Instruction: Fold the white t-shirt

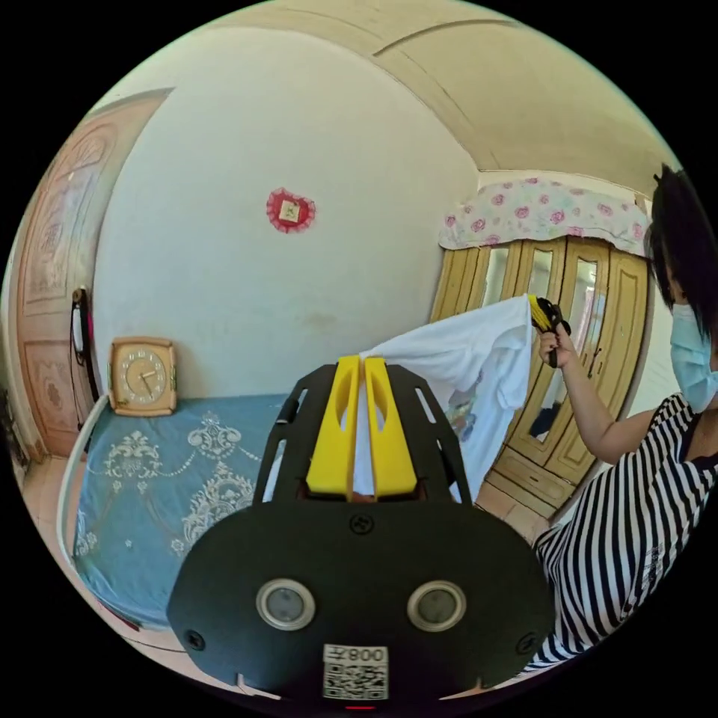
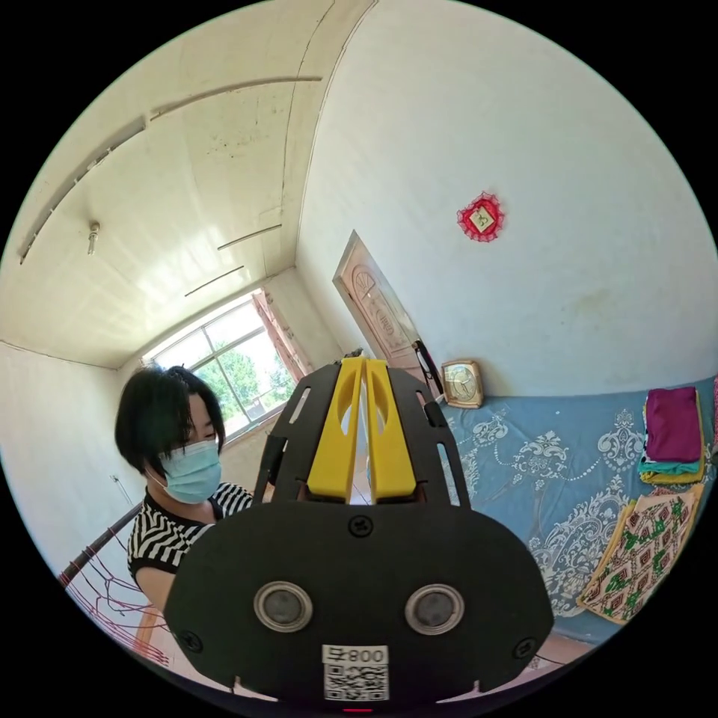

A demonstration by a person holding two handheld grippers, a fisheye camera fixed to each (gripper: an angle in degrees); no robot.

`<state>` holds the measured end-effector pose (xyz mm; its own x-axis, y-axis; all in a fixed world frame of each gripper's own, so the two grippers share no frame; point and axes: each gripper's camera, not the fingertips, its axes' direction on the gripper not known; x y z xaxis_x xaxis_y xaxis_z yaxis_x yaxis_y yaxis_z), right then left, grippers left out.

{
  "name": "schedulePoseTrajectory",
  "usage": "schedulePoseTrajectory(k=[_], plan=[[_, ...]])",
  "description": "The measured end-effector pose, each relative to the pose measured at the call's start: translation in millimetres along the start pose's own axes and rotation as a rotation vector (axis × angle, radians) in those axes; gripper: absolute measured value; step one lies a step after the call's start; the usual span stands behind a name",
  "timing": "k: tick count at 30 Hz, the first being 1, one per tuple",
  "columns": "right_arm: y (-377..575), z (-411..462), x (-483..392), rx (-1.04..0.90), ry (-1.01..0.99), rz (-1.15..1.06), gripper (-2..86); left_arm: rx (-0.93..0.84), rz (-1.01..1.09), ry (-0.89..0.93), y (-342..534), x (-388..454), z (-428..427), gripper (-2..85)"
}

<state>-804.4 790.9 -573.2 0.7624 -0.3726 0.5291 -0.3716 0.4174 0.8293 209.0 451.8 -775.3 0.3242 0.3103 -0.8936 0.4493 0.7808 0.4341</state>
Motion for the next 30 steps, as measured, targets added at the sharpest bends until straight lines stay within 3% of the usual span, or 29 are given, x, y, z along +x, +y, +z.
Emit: schedulePoseTrajectory(k=[7,16,23,30], plan=[[-7.9,-22.5,-12.1,0.012,-0.025,-0.087,2.4,0.137,0.176,-0.115,-85.4,91.3,-57.9,1.1],[-36.7,-38.1,-3.0,0.007,-0.017,-0.217,2.5,0.178,0.309,-0.223,-159.5,155.7,-92.0,1.1],[-72.9,-28.7,72.4,0.002,-0.031,-0.223,2.7,0.157,0.320,-0.257,-202.3,146.5,-79.8,1.1],[-126.4,1.9,193.0,-0.046,-0.013,-0.160,1.4,0.080,0.287,-0.284,-246.6,80.5,-27.0,1.1]])
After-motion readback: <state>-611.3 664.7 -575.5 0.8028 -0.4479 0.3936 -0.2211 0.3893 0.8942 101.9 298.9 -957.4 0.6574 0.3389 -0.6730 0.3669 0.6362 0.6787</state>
